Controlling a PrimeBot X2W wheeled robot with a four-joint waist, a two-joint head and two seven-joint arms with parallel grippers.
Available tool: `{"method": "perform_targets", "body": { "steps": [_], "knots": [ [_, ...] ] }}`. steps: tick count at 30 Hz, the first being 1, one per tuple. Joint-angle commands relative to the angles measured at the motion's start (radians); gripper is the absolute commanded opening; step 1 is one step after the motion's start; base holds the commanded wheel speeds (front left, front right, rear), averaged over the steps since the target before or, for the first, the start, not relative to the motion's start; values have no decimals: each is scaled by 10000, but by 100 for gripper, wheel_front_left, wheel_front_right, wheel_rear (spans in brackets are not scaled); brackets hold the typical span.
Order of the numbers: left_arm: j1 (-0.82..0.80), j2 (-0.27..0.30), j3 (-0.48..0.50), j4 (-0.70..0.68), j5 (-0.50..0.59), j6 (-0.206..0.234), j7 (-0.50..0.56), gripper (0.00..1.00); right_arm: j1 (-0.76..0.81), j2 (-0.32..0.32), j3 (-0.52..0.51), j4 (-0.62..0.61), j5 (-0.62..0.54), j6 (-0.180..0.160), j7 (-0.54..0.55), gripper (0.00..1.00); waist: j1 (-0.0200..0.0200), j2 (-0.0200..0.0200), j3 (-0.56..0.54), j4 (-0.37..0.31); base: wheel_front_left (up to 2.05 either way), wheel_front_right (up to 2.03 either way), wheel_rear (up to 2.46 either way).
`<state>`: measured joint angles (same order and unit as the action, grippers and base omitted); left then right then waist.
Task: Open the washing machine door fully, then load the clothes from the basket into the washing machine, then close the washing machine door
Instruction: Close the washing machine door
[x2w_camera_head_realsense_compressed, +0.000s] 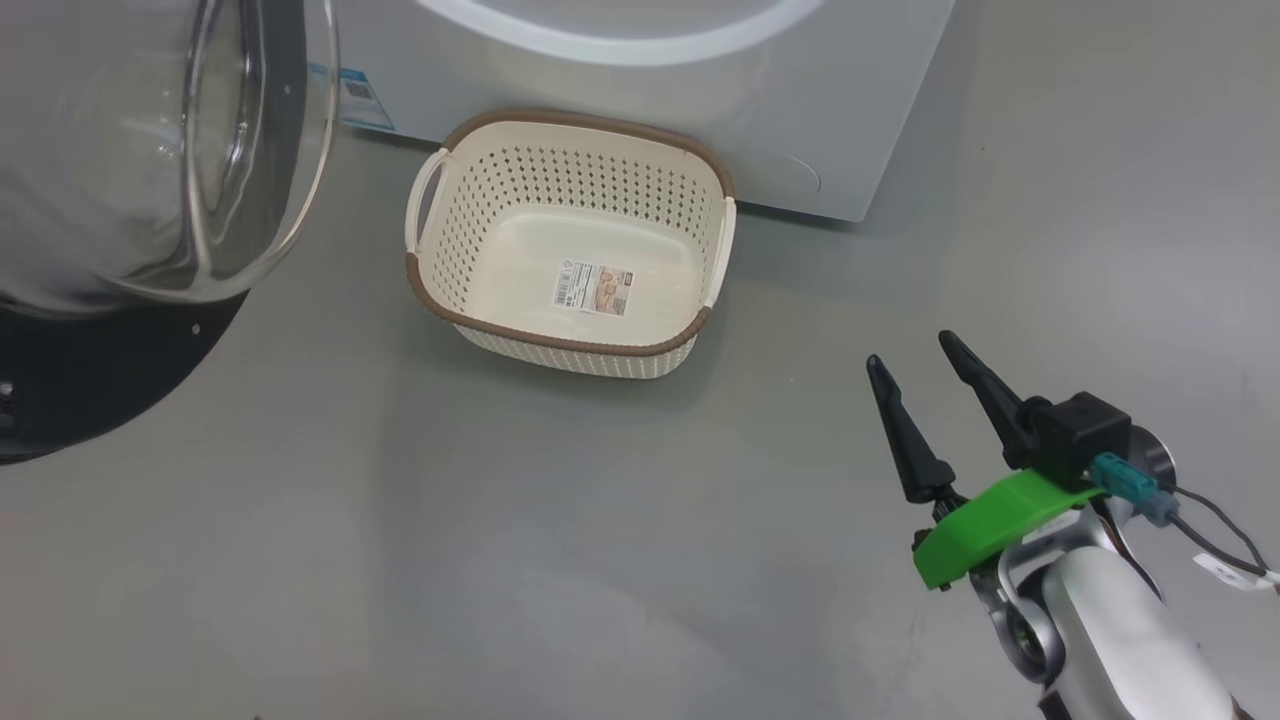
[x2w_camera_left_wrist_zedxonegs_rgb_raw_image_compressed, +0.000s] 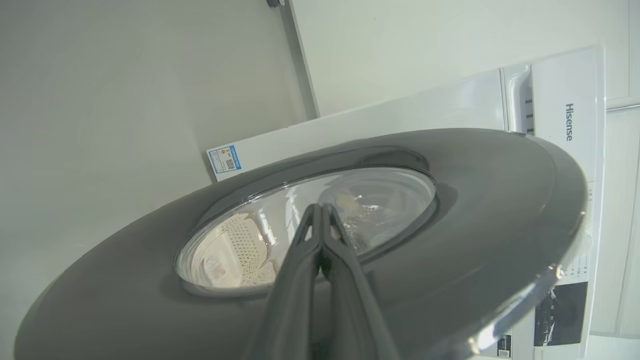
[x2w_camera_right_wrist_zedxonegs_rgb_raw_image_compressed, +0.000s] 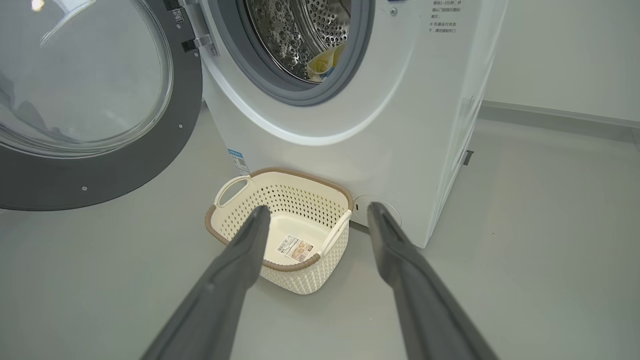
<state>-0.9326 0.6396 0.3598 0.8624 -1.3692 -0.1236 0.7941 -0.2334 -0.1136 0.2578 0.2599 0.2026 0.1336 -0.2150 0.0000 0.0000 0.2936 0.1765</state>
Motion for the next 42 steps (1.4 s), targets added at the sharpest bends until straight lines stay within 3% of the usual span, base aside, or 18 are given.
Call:
{"method": "perform_targets", "body": {
  "steps": [1,28,42],
  "knots": [
    [96,262,154,-761,-327,-70,300,0,-215,110,140,-206,47,-29,-149,100,0,0,-76,23,0,0,0],
    [2200,-1238,-553,-4104,-1366,-16,2321,0,-137,295,109,210,200,-29,-409,100,0,0,-611,-199,0,0,0],
    [2469,-2332,-875,-5136,-1507,268,2130,0,-154,422,165,441,315,-29,-458,100,0,0,-712,-717,0,0,0]
  ]
}}
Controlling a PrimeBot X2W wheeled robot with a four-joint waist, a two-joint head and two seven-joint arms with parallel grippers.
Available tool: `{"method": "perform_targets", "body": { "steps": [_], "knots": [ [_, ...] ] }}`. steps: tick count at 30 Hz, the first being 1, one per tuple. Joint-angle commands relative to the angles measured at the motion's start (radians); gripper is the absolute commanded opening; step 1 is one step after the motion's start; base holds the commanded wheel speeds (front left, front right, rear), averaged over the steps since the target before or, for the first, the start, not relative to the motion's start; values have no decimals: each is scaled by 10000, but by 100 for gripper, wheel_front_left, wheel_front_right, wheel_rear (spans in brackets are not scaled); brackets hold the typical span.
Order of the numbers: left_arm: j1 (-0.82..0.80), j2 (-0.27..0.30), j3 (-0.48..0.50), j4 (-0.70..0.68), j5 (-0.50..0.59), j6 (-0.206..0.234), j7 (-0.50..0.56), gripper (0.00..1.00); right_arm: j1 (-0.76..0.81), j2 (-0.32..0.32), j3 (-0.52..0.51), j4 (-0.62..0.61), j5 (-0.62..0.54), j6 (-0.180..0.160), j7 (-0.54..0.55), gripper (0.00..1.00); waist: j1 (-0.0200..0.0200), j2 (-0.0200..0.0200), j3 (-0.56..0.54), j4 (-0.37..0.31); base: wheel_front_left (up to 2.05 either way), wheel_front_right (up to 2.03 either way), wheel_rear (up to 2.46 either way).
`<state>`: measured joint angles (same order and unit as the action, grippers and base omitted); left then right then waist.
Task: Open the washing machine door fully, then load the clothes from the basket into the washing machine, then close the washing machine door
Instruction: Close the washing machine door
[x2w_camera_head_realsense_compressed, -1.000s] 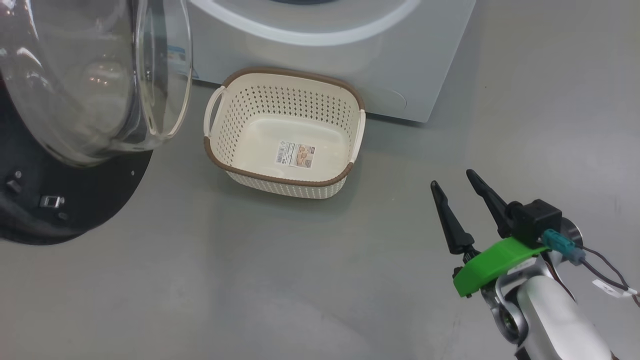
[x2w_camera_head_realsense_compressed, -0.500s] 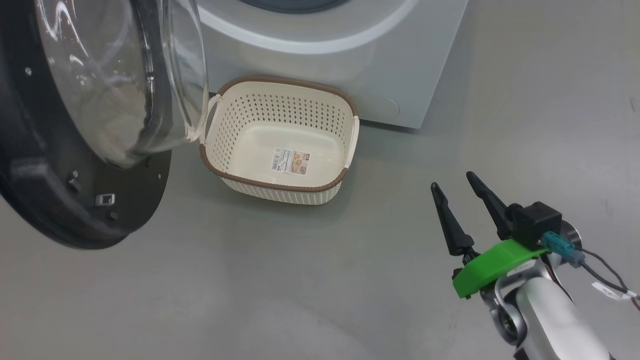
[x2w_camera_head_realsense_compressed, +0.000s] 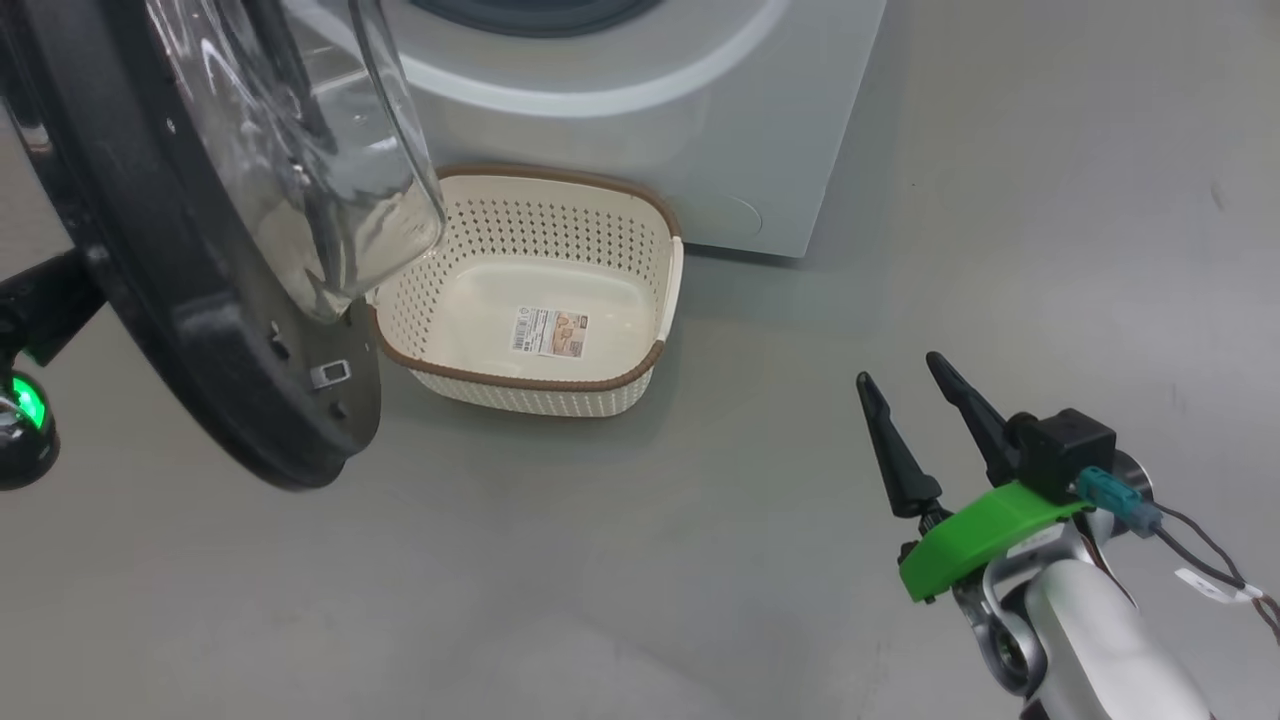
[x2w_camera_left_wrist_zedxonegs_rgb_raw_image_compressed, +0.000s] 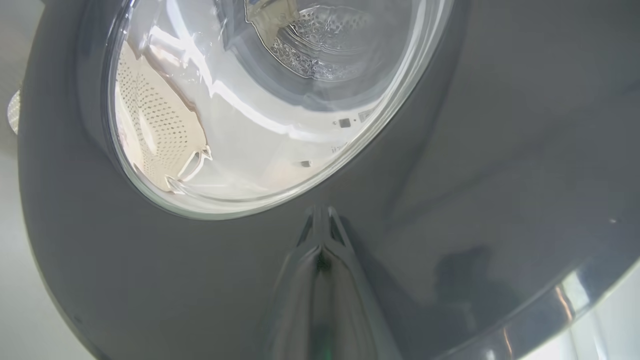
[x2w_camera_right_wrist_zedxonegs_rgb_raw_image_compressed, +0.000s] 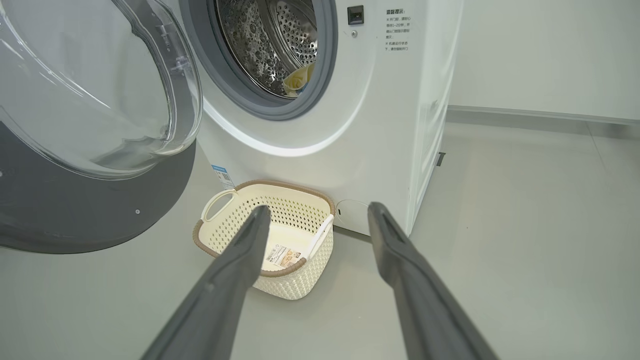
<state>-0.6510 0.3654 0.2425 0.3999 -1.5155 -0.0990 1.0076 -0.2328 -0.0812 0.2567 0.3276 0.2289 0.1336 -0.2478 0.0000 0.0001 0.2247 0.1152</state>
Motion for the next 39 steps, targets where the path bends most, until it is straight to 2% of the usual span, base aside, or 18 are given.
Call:
{"method": "perform_targets", "body": {
  "steps": [1,17,26,39],
  "knots": [
    [-334,354,271,-558,-28,50,-29,0,-160,112,184,-223,66,-29,-132,100,0,-1,-33,-163,0,0,0],
    [-383,-604,-48,-979,7,278,-445,0,-166,255,145,-369,177,-29,-138,100,0,-1,-54,-1107,0,0,0],
    [-577,-982,-35,-701,302,76,-1200,0,-237,294,40,-457,241,-29,-139,100,0,-1,12,-1836,0,0,0],
    [-956,-1990,-190,-322,452,-274,-2327,0,-129,308,-85,-563,454,-29,-139,100,0,-1,-42,-2493,0,0,0]
  ]
}}
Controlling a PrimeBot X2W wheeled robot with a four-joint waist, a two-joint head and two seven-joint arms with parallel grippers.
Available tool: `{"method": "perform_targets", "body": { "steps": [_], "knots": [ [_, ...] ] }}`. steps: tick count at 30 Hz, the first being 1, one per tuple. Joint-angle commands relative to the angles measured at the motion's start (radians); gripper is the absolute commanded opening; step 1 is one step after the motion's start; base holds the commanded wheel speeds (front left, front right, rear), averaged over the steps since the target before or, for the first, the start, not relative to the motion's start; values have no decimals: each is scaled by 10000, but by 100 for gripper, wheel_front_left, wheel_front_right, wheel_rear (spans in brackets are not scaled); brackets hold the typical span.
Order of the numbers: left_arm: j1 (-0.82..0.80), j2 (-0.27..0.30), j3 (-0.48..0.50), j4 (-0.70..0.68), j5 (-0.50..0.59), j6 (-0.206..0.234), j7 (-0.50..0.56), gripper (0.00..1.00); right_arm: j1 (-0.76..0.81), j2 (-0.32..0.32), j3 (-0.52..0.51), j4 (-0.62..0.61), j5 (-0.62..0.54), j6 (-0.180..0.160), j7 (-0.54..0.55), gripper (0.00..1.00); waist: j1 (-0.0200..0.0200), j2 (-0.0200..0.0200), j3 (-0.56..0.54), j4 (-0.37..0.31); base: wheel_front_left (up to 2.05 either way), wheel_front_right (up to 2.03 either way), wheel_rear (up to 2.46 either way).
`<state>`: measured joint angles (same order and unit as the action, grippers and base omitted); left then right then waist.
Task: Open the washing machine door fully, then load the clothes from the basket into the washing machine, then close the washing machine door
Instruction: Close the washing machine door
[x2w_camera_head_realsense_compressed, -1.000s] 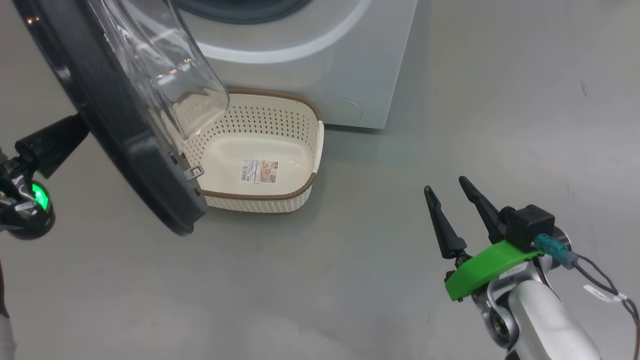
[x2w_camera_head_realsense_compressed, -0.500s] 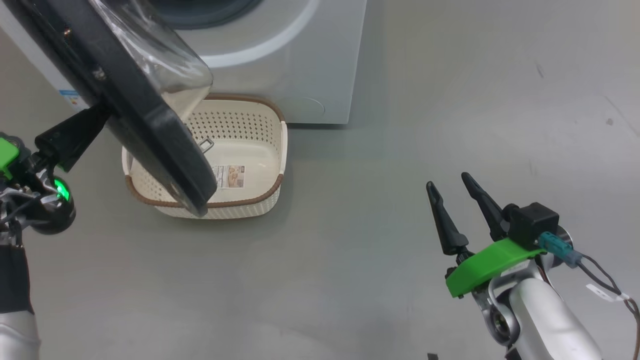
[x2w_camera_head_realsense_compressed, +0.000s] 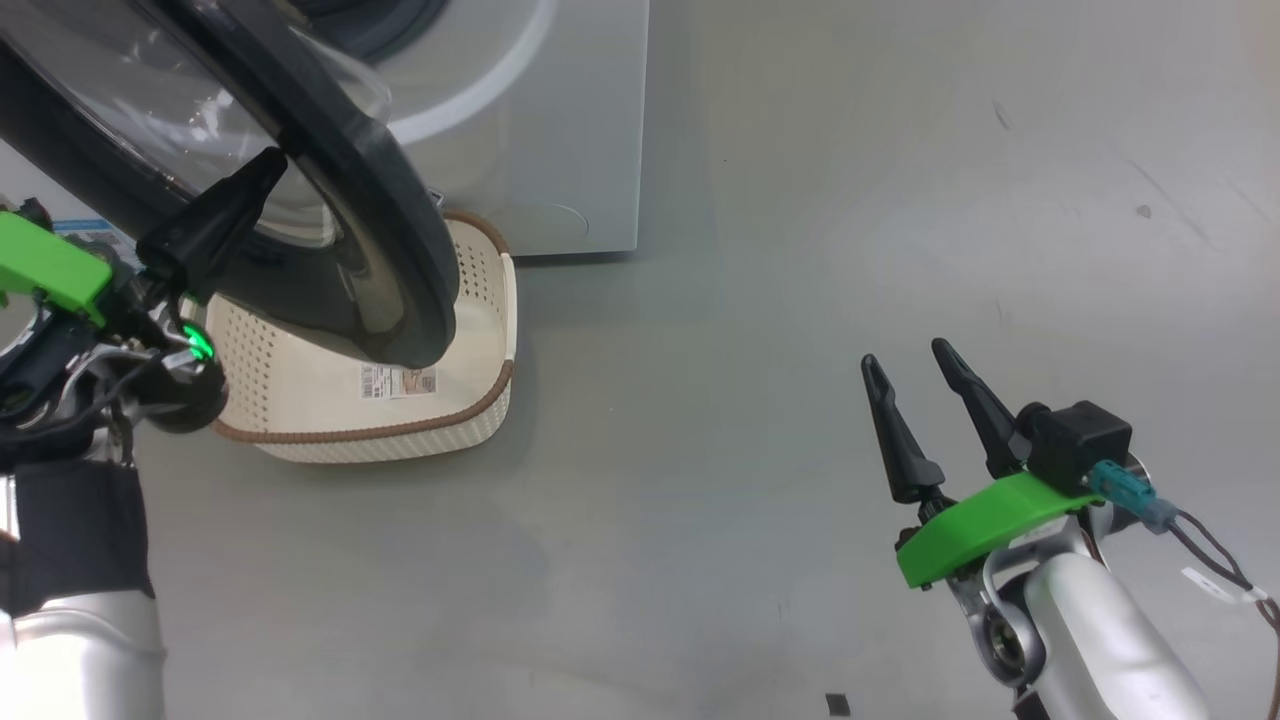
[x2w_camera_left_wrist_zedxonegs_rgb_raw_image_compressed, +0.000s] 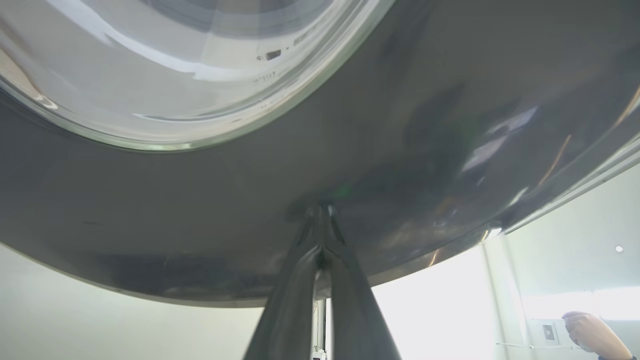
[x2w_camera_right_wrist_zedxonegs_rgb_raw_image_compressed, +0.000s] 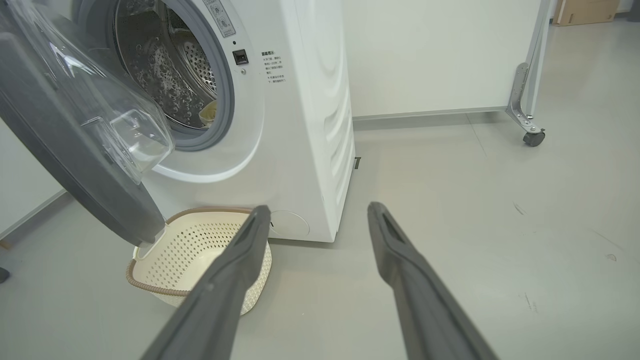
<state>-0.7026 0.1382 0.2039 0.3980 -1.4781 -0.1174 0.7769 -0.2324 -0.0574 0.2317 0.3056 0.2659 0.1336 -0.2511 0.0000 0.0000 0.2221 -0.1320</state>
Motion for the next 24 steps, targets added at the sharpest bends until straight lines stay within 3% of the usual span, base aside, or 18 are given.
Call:
{"method": "perform_targets", "body": {
  "steps": [1,6,14,24],
  "knots": [
    [-466,191,181,-249,65,-100,-94,0,-127,70,172,-344,100,-29,-106,100,0,0,-26,-47,0,0,0],
    [-492,-271,273,-128,-266,-126,-450,0,-106,71,209,-359,192,-29,-106,100,0,0,-87,-220,0,0,0],
    [303,-376,242,-797,-303,-130,-696,0,62,71,-93,-408,244,-29,-106,100,0,0,-311,-187,0,0,0],
    [2904,-261,-291,-3223,287,-131,-1372,0,810,71,-952,-622,109,-29,-107,100,0,0,-1249,389,0,0,0]
  ]
}}
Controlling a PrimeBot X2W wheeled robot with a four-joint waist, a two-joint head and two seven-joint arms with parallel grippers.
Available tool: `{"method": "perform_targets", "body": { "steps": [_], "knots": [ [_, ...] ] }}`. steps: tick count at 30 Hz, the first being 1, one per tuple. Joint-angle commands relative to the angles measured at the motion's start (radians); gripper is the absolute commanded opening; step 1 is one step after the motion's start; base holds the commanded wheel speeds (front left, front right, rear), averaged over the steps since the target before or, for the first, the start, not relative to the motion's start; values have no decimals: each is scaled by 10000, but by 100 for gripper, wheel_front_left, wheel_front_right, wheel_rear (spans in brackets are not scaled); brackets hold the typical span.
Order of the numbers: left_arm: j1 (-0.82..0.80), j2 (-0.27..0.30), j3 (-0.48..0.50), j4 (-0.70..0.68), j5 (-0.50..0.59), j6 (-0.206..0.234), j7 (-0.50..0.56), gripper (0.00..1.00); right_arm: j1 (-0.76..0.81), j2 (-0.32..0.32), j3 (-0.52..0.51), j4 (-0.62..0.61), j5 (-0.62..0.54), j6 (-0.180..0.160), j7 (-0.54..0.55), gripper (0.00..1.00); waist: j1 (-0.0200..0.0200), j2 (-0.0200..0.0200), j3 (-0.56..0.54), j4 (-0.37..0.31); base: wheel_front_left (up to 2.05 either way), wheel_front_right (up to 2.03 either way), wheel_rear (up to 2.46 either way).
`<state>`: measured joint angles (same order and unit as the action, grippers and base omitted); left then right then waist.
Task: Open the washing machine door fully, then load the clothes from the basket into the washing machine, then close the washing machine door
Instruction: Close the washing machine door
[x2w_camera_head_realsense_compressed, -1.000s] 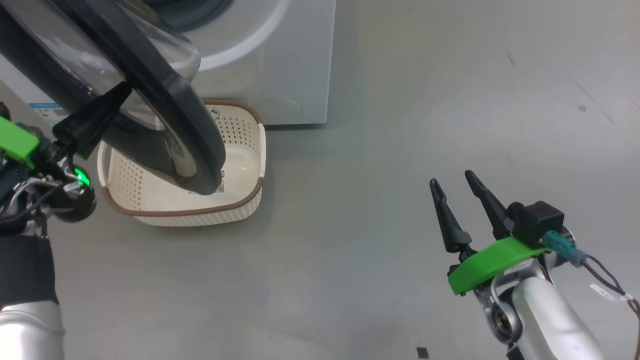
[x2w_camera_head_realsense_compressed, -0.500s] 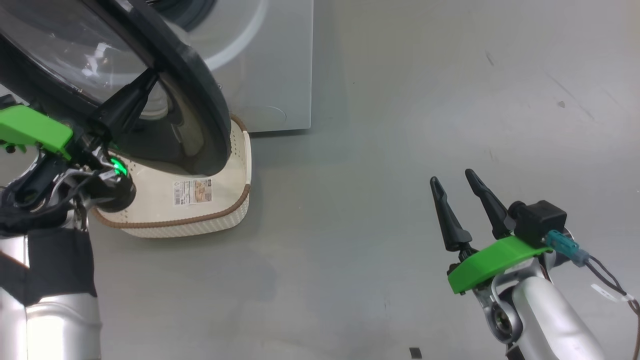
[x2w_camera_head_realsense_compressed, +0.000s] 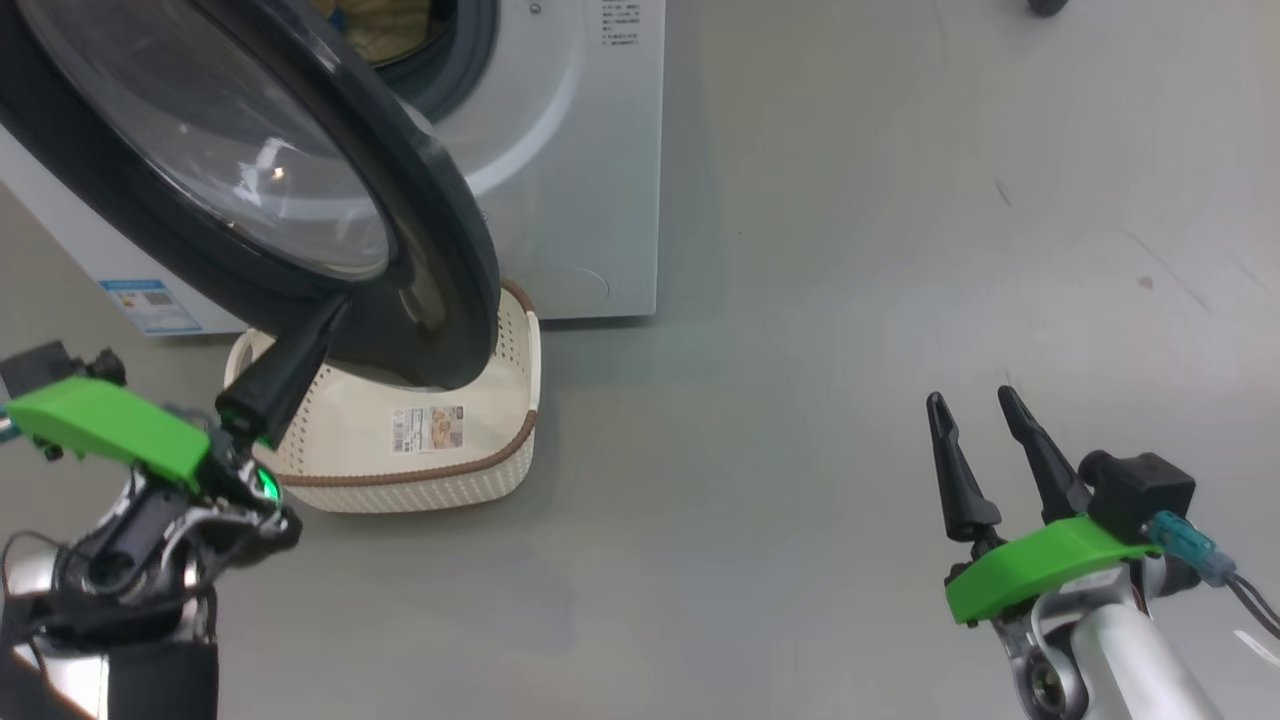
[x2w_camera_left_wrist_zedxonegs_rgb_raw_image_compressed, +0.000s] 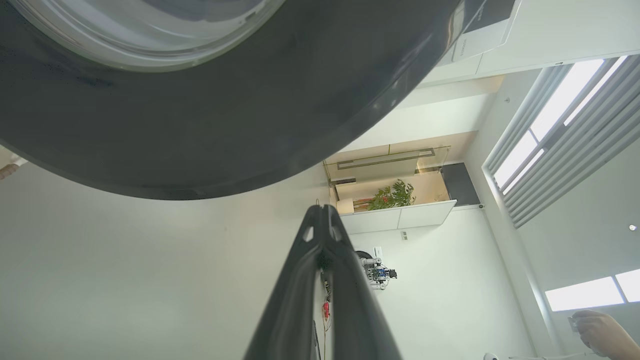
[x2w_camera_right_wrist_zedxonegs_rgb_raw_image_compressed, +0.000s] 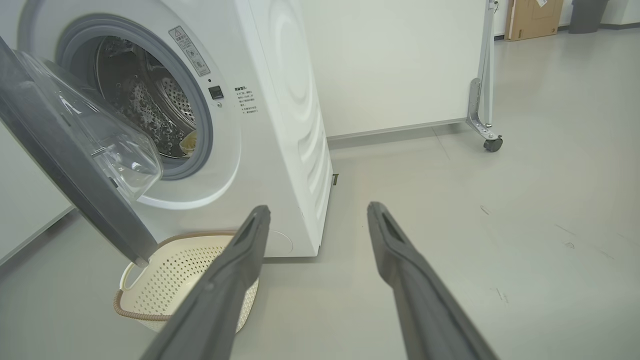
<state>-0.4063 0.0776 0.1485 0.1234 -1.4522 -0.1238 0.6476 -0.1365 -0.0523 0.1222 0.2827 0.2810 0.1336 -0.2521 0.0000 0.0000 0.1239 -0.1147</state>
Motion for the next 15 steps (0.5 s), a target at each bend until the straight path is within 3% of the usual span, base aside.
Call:
{"method": "perform_targets", "body": {
  "steps": [1,8,12,15],
  "knots": [
    [262,381,187,-741,150,-68,-240,0,-77,20,115,-435,-88,-29,-97,100,0,0,-378,278,0,0,0],
    [2116,1203,-1448,-2409,2011,-68,-2631,0,275,20,-101,-792,-378,-29,-97,100,0,0,-966,806,0,0,0],
    [2634,1931,-2608,-2898,2905,-68,-5209,0,393,20,-153,-934,-469,-29,-97,100,0,0,-1143,1051,0,0,0],
    [2948,2807,-3585,-2690,3957,-68,-7417,0,475,20,-153,-1005,-467,-29,-97,100,0,0,-1244,1198,0,0,0]
  ]
}}
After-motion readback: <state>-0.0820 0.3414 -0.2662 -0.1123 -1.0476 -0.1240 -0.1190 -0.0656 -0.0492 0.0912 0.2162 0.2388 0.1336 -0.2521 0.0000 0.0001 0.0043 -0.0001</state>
